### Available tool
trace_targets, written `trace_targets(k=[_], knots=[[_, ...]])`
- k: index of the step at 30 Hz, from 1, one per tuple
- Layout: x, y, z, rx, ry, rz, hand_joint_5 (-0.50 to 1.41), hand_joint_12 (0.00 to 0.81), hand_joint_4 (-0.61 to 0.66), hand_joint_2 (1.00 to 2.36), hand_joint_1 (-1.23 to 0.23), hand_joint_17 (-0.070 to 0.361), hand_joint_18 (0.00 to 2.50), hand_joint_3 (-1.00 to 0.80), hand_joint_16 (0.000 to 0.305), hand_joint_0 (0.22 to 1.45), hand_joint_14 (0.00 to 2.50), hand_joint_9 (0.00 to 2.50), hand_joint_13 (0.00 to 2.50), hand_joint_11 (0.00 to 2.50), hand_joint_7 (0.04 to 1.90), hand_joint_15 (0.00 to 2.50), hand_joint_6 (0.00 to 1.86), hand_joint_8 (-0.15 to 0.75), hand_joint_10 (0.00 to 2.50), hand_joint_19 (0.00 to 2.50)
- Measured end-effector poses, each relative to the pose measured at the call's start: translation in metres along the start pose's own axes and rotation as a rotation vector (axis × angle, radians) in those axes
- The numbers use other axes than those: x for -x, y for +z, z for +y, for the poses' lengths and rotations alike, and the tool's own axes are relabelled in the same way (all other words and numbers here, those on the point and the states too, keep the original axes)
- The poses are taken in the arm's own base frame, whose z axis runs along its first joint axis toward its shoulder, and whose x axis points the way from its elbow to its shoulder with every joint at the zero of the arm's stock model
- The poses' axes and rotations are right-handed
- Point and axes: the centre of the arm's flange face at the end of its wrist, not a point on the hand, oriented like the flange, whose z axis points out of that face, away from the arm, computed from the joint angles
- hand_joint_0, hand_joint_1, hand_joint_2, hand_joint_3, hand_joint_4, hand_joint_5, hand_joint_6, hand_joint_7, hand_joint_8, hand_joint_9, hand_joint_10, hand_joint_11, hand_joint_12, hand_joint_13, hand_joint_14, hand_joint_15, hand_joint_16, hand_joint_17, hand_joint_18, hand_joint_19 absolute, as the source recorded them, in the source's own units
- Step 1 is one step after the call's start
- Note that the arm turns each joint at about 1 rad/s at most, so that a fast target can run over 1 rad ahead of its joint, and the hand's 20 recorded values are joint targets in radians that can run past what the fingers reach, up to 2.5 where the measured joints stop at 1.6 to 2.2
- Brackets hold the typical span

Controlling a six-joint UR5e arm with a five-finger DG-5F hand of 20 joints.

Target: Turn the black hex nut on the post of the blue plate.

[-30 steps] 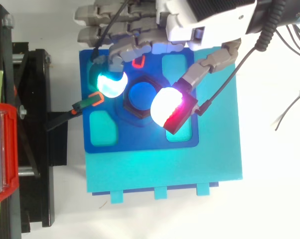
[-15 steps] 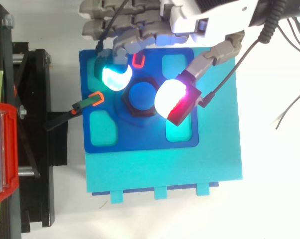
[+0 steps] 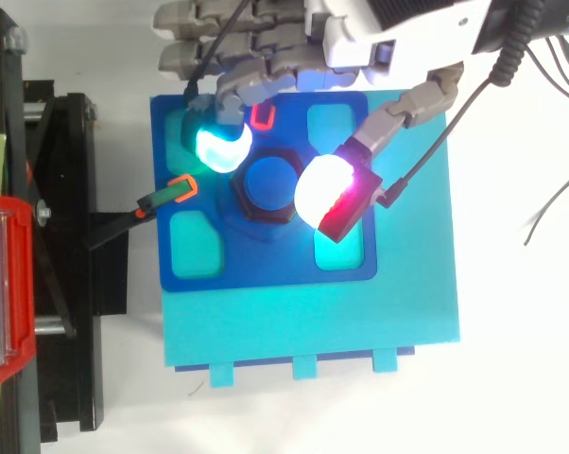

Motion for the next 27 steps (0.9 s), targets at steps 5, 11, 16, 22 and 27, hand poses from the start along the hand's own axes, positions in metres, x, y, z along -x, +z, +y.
trace_targets(k=[5, 11, 16, 22, 27], knots=[[-0.0013, 0.0006, 0.001, 0.0, -0.002, 0.003, -0.18, 0.353, 0.3, 1.0, -0.23, 0.109, 0.0, -0.5, 0.048, 0.51, 0.0, 0.2, 0.0, 0.0, 1.03, 0.0, 0.5, 0.254, 0.0, 0.15], [-0.0022, 0.001, 0.0017, -0.001, -0.001, 0.006, -0.18, 0.352, 0.3, 1.0, -0.23, 0.109, 0.0, -0.5, 0.048, 0.51, 0.0, 0.2, 0.0, 0.0, 1.03, 0.0, 0.5, 0.254, 0.0, 0.15], [-0.0028, 0.0007, 0.0017, -0.002, -0.003, 0.008, -0.18, 0.353, 0.31, 1.0, -0.23, 0.109, 0.0, -0.5, 0.048, 0.51, 0.0, 0.2, 0.0, 0.0, 1.03, 0.0, 0.5, 0.254, 0.0, 0.15], [-0.0027, -0.0002, 0.001, -0.003, -0.002, 0.01, -0.18, 0.353, 0.31, 1.0, -0.23, 0.108, 0.0, -0.5, 0.048, 0.51, 0.0, 0.2, 0.0, 0.0, 1.04, 0.0, 0.5, 0.254, 0.0, 0.14], [-0.0016, -0.0018, -0.0009, -0.006, -0.001, 0.009, -0.18, 0.352, 0.31, 1.0, -0.23, 0.109, 0.0, -0.5, 0.048, 0.51, 0.0, 0.2, 0.0, 0.0, 1.04, 0.0, 0.5, 0.254, 0.0, 0.15]])
